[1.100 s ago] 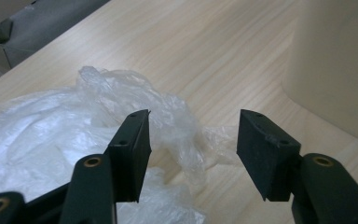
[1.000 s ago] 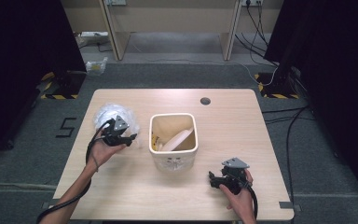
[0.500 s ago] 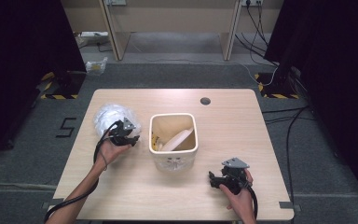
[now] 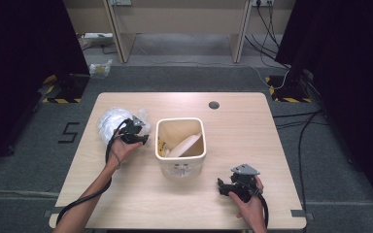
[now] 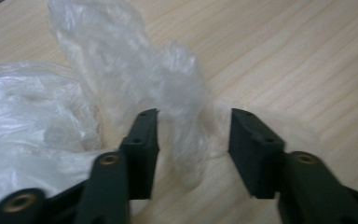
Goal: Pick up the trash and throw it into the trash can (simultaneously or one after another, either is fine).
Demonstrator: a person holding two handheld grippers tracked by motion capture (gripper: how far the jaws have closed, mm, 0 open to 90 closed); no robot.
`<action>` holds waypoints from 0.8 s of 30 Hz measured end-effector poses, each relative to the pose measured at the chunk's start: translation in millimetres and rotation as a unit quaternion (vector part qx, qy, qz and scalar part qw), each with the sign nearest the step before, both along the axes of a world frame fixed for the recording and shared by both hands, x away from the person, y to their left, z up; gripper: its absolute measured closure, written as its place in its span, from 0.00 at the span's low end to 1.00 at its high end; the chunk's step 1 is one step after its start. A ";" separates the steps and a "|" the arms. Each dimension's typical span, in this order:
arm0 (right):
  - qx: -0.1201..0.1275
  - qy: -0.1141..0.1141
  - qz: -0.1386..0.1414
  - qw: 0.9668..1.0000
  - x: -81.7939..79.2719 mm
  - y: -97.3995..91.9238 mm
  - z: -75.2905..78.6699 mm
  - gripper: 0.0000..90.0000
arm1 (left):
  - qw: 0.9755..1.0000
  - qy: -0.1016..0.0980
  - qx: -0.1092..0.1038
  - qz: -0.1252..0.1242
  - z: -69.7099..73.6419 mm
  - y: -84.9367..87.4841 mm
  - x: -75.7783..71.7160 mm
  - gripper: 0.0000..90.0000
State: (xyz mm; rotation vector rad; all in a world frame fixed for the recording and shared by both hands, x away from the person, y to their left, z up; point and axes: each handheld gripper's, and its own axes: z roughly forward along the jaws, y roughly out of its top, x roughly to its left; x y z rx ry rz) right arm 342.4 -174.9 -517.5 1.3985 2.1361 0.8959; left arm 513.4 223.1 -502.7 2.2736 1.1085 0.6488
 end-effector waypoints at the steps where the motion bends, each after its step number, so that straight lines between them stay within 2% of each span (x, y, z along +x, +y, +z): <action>1: 0.000 0.000 0.000 1.000 0.0 0.0 0.0 0.12 | 1.000 -0.003 -0.004 0.003 -1.1 0.6 1.3 0.73; 3: 0.001 0.000 0.001 1.000 -0.1 0.3 -0.1 0.12 | 1.000 -0.006 0.009 0.004 -1.2 0.2 1.9 0.83; 8: 0.000 0.000 0.003 1.000 -0.1 0.2 -0.1 0.12 | 1.000 -0.011 0.024 0.001 -2.0 1.2 0.6 0.93; 12: 0.000 -0.001 0.004 1.000 0.0 0.1 -0.1 0.12 | 1.000 -0.013 0.021 -0.005 -0.4 3.7 -3.4 0.96; 18: 0.000 0.000 0.003 1.000 -0.1 0.2 -0.1 0.12 | 1.000 -0.016 0.007 -0.016 11.4 7.4 -10.0 0.97; 24: 0.000 0.000 0.003 1.000 -0.1 0.2 -0.1 0.12 | 0.999 -0.022 0.011 -0.038 24.2 5.2 -16.2 0.97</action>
